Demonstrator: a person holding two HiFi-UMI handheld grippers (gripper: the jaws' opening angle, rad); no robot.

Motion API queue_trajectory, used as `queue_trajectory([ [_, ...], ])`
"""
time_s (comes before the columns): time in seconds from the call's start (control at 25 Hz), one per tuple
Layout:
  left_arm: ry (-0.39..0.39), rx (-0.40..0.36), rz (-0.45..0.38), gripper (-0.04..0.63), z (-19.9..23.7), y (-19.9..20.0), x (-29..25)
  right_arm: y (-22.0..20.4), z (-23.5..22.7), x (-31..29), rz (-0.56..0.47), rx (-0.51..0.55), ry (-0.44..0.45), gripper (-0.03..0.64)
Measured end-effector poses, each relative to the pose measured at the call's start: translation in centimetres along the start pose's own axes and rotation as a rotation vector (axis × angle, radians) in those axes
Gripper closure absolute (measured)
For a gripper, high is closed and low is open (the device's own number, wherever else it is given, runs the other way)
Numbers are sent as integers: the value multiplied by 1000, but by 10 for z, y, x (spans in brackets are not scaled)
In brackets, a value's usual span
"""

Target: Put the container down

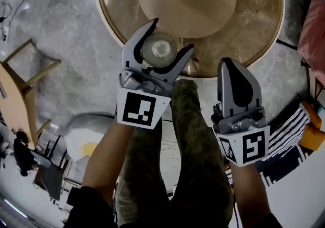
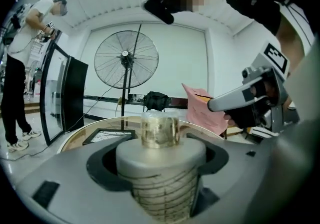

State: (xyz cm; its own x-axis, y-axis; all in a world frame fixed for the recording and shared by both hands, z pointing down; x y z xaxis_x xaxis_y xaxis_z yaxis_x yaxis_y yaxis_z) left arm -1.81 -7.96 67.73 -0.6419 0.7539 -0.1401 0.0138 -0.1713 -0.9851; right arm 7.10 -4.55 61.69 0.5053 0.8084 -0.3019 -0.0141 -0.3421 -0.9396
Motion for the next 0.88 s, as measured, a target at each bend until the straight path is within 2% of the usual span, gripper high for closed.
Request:
queue_trajectory([
  [0.12,-46,-67,-14,244,-7,-7,-12,-8,-6,-1,9,7,-10,595],
  [0.32,-77,-45,-15,244,-18,-19,-23,-18,-12,3,23,-19,-19,595],
  [0.48,-112,-85,0,244,-24,-25,-29,-24,-16,6,25,-32,-31,595],
  [0.88,-154,-20,55,244,-27,-33,-37,-18,-31,5,29,-35,-48,595],
])
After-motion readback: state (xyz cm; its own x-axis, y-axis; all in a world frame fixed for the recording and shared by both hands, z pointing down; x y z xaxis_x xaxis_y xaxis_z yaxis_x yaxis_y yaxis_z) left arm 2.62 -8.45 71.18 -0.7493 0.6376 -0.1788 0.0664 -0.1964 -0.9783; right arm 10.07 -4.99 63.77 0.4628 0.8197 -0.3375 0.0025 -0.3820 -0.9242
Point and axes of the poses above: the fingertips, and each gripper's own axes: x backward along the fingers, z to its left, y out of its top, the point moved 1 cm from there along x, backward along the fingers, and after that the axes turned 9 degrees about -z, right-handed, at the moved point
